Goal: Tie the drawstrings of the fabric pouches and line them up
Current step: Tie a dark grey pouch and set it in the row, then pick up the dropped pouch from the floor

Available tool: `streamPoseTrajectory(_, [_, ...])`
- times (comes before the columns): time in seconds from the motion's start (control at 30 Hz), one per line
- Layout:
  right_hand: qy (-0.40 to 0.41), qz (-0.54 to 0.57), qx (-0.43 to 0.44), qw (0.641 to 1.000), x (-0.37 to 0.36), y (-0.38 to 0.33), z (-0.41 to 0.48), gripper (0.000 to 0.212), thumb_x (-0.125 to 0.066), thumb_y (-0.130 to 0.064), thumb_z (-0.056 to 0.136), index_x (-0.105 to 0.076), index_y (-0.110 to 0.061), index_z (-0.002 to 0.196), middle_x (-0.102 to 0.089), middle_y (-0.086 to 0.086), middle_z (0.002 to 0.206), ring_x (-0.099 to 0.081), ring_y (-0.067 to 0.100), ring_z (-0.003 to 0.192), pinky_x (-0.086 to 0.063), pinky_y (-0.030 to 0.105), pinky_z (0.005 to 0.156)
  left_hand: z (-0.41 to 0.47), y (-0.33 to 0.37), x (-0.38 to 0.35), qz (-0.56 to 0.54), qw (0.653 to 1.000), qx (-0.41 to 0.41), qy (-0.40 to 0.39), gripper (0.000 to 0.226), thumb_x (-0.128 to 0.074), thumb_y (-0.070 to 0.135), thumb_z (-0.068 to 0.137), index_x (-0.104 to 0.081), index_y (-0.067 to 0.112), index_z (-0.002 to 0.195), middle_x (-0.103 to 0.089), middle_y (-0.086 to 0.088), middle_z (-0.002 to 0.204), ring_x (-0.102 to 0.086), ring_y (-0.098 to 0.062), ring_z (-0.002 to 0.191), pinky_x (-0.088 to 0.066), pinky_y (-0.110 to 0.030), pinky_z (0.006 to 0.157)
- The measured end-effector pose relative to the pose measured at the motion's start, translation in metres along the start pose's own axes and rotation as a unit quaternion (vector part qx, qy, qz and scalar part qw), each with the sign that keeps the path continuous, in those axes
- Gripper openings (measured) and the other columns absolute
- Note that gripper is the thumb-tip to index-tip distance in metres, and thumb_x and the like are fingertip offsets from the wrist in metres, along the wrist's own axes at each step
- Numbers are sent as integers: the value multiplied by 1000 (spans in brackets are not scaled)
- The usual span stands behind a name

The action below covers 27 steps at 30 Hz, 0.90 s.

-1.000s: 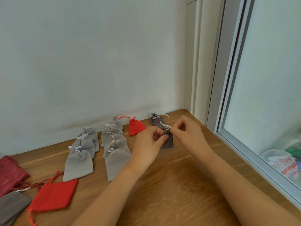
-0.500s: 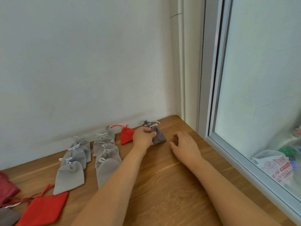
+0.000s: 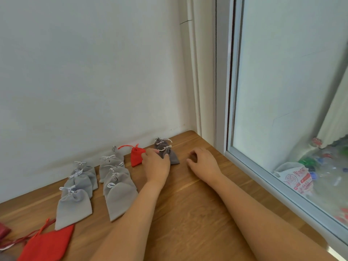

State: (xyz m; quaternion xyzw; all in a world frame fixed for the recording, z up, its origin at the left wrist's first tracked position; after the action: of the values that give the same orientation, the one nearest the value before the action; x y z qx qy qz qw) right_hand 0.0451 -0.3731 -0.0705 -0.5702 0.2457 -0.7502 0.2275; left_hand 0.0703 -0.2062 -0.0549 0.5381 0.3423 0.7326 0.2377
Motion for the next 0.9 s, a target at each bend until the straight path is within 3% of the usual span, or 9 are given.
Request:
streamPoseTrajectory(0.17, [-60, 65, -39, 995, 14, -7, -11, 39, -61, -28, 93, -52, -15, 129, -57, 4, 128, -53, 15, 115, -37, 20, 90, -38, 12, 8, -20, 994, -92, -48, 34, -63, 21, 89, -47, 11, 117, -49, -7, 118, -52, -21, 102, -39, -27, 81])
streamPoseTrajectory(0.27, [-81, 131, -83, 985, 32, -5, -40, 47, -59, -33, 94, -46, -17, 136, -54, 2, 134, -51, 15, 118, -37, 22, 91, -70, 21, 16, -51, 986, -139, -82, 32, -62, 21, 90, -48, 11, 118, -56, -2, 104, -54, -15, 94, -36, -22, 75])
streamPoseTrajectory(0.37, [-49, 131, -90, 986, 52, -1, -66, 46, -56, -40, 95, -47, -19, 135, -56, 1, 130, -53, 12, 110, -42, 25, 92, -104, 36, 23, -86, 969, -177, -148, 27, -55, 28, 95, -45, 18, 117, -57, 7, 91, -59, -12, 80, -52, -33, 74])
streamPoseTrajectory(0.43, [-3, 142, -100, 985, 69, 3, -88, 40, -52, -43, 96, -51, -20, 128, -63, 2, 119, -60, 13, 102, -50, 31, 92, -128, 47, 25, -103, 957, -184, -197, 21, -49, 33, 98, -44, 22, 116, -60, 3, 84, -65, -14, 71, -58, -38, 68])
streamPoseTrajectory(0.53, [68, 156, -129, 977, 99, 4, -125, 36, -46, -48, 97, -56, -19, 116, -70, 1, 86, -68, 15, 74, -56, 33, 78, -161, 62, 23, -104, 947, -186, -240, 24, -42, 38, 100, -48, 20, 114, -64, -3, 73, -62, -10, 55, -52, -26, 52])
streamPoseTrajectory(0.67, [137, 45, -163, 976, 133, 12, -176, 56, -33, -57, 98, -66, -12, 97, -68, 3, 90, -62, 18, 79, -46, 30, 70, -202, 74, 19, -42, 936, -220, -273, 29, -37, 43, 101, -51, 19, 110, -54, 11, 84, -52, 0, 73, -34, -13, 58])
streamPoseTrajectory(0.8, [117, 9, -181, 976, 145, 30, -229, 57, -34, -58, 98, -57, -14, 71, -57, -4, 64, -54, 11, 61, -36, 25, 55, -242, 73, 14, -7, 915, -218, -339, 32, -36, 47, 100, -50, 20, 112, -58, 4, 92, -56, -8, 80, -46, -24, 70])
streamPoseTrajectory(0.9, [129, 41, -166, 977, 148, 41, -262, 58, -35, -58, 97, -59, -13, 70, -61, -5, 65, -58, 8, 64, -43, 26, 60, -272, 71, 18, 14, 902, -227, -366, 28, -40, 45, 99, -50, 21, 107, -60, 2, 83, -58, -10, 69, -45, -22, 61])
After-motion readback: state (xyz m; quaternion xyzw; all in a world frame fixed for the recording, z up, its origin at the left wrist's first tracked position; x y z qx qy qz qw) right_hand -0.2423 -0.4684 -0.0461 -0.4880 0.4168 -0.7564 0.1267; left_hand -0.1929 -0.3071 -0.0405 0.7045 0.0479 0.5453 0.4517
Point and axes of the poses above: each hand's wrist, its own z-axis towards the middle knuckle, its own x-axis out of the back of the hand, y = z × x, the point moved 5 cm from there along z, towards the middle knuckle
